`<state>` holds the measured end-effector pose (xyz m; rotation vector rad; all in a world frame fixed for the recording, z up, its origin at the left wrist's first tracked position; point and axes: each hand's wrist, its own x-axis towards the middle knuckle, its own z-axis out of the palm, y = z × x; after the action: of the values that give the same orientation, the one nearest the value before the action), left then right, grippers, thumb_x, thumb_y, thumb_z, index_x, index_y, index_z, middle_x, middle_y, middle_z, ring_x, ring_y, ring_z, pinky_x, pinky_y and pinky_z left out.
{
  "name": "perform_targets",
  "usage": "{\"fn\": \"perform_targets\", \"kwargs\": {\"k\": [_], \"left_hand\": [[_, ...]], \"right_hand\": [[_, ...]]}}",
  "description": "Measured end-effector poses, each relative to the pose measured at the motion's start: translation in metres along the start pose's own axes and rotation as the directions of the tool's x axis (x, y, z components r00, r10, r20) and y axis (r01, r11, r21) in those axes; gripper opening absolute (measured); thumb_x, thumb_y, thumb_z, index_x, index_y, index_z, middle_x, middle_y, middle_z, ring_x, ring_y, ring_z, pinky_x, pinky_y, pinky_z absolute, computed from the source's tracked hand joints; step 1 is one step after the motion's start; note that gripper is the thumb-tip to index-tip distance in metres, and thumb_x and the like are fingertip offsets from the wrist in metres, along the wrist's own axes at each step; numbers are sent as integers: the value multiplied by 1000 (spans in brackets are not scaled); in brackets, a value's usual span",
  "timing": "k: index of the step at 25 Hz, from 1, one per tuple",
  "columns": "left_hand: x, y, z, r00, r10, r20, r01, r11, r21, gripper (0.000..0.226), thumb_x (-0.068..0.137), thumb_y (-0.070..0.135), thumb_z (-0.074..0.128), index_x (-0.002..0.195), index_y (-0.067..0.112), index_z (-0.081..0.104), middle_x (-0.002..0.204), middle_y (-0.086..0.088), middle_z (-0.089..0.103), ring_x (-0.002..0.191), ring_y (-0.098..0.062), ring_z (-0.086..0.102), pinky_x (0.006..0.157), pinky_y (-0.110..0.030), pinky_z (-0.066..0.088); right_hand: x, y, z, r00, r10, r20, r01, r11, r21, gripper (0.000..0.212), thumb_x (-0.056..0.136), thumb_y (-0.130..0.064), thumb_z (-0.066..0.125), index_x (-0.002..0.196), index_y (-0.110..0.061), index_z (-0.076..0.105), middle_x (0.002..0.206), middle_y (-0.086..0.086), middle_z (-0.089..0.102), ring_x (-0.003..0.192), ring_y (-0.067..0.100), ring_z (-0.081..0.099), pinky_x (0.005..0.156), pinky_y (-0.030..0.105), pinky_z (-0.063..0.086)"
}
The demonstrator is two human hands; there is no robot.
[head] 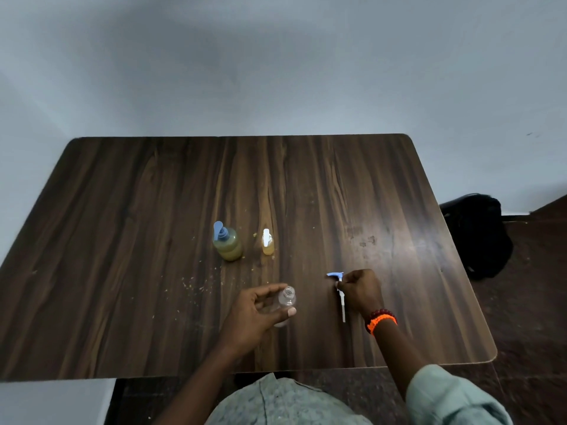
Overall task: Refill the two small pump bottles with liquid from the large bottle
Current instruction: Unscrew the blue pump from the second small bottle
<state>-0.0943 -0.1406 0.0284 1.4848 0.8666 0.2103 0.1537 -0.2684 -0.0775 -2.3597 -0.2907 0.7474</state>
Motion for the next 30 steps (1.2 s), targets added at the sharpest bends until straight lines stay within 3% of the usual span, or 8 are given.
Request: {"fn": "perform_targets", "kwargs": {"k": [6, 9, 12, 16, 20, 24, 27, 30], "left_hand": [[1, -3, -4, 1000, -14, -22, 13, 999, -31, 47, 75, 14, 92, 116, 30, 76, 113, 11, 82, 109, -8, 77, 98, -33, 62], [-1, -3, -8, 999, -11, -32, 10, 999, -52, 48, 76, 13, 91, 120, 25, 76, 115, 8, 82, 110, -9, 77, 97, -32, 62], [-7, -6, -21, 998, -11, -67, 5, 996, -88, 45, 77, 10, 90, 118, 23, 76, 113, 7, 82, 108, -11, 78, 94, -29, 63], [-16, -17, -52, 985, -39, -166, 13, 987, -158, 45, 76, 8, 90, 117, 22, 77, 110, 4, 83, 107, -16, 79, 90, -29, 64], [-25, -30, -91, 962, -61, -265, 7, 980, -201, 48, 73, 12, 91, 118, 19, 77, 111, 1, 83, 107, -19, 79, 93, -36, 64], [-30, -39, -121, 945, -96, -314, 20, 971, -237, 47, 75, 8, 90, 118, 18, 77, 109, 0, 84, 106, -19, 79, 97, -47, 62], [-30, -44, -136, 936, -108, -334, 22, 967, -252, 44, 76, 3, 89, 116, 19, 78, 108, -2, 84, 104, -19, 80, 97, -48, 63], [-27, -48, -142, 930, -118, -348, 19, 962, -274, 43, 76, 1, 89, 110, 24, 78, 106, -1, 84, 102, -20, 80, 96, -48, 63]], "right_hand": [[-2, -6, 3, 1000, -8, 3, 8, 1000, 4, 11, 76, -11, 85, 72, -6, 77, 70, 5, 70, 77, 25, 71, 60, 22, 46], [-26, -22, -13, 996, -32, -86, 33, 999, 13, 18, 80, -15, 84, 70, -10, 70, 67, -1, 67, 67, 12, 64, 57, 25, 47], [-68, -28, -15, 962, -201, -183, 206, 978, 9, 20, 85, -15, 82, 71, -18, 67, 69, -4, 68, 68, 9, 65, 57, 20, 41], [-122, -63, 16, 901, -431, -54, 434, 899, 54, 20, 86, -10, 81, 85, -26, 69, 80, -11, 71, 77, 6, 69, 66, 28, 59], [-112, -155, 61, 791, -607, 73, 602, 794, 79, 51, 83, -9, 82, 129, -20, 63, 118, -2, 67, 104, 10, 67, 90, 35, 60], [-89, -232, 105, 818, -489, 303, 521, 853, -31, 97, 83, -13, 82, 161, -3, 26, 161, 11, 39, 149, 26, 39, 119, 31, 30], [-78, -237, 128, 831, -431, 352, 467, 884, -19, 79, 89, -17, 81, 154, -5, 37, 126, 1, 56, 115, 15, 57, 94, 15, 35], [-67, -220, 143, 823, -463, 328, 470, 880, 65, 46, 86, -21, 85, 126, -12, 62, 107, -6, 70, 92, 7, 66, 87, 25, 49]]}}
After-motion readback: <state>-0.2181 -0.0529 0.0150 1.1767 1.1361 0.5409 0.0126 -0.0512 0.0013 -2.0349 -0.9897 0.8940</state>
